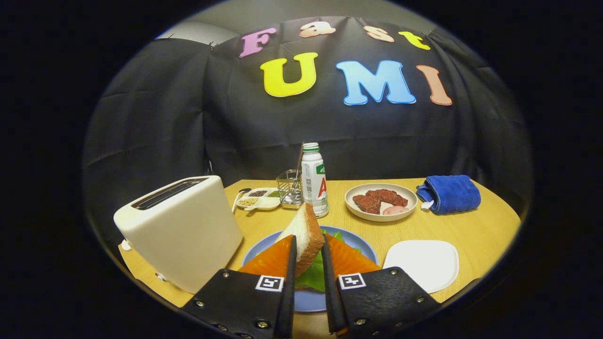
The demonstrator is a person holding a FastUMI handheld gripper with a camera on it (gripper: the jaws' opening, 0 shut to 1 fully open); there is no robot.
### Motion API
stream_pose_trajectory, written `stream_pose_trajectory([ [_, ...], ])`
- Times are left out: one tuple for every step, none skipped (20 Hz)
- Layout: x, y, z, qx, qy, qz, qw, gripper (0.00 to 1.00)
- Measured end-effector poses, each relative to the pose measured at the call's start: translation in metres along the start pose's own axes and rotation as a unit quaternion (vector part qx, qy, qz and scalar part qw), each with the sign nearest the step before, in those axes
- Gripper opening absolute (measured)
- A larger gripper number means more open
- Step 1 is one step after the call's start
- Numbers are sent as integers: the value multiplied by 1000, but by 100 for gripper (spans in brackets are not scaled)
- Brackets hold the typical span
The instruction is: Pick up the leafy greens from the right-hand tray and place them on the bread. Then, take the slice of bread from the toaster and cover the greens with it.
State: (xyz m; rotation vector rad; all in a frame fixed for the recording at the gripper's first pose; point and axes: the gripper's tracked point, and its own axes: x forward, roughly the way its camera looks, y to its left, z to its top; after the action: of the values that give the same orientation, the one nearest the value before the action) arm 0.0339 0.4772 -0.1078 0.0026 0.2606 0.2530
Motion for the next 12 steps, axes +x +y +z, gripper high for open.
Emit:
stream_pose_trajectory([
  [0, -3, -1, 4, 4, 0, 1000, 28],
  [1, -7, -2, 4, 7, 0, 1000, 28],
  [2, -9, -3, 2, 9, 1, 1000, 28],
  [1, -9, -4, -1, 10, 2, 1000, 28],
  [1, -10, -4, -4, 10, 4, 1000, 28],
  [1, -10, -5, -7, 10, 6, 1000, 28],
  [0, -11, -4, -10, 9, 7, 1000, 28],
  [0, -12, -5, -15, 7, 8, 1000, 28],
  [0, -13, -5, -23, 8, 6, 1000, 32],
  [-1, -18, -6, -33, 8, 0, 999, 37],
  [-2, -21, -7, -36, 9, -1, 999, 37],
  [-2, -23, -8, -35, 9, -3, 999, 38],
])
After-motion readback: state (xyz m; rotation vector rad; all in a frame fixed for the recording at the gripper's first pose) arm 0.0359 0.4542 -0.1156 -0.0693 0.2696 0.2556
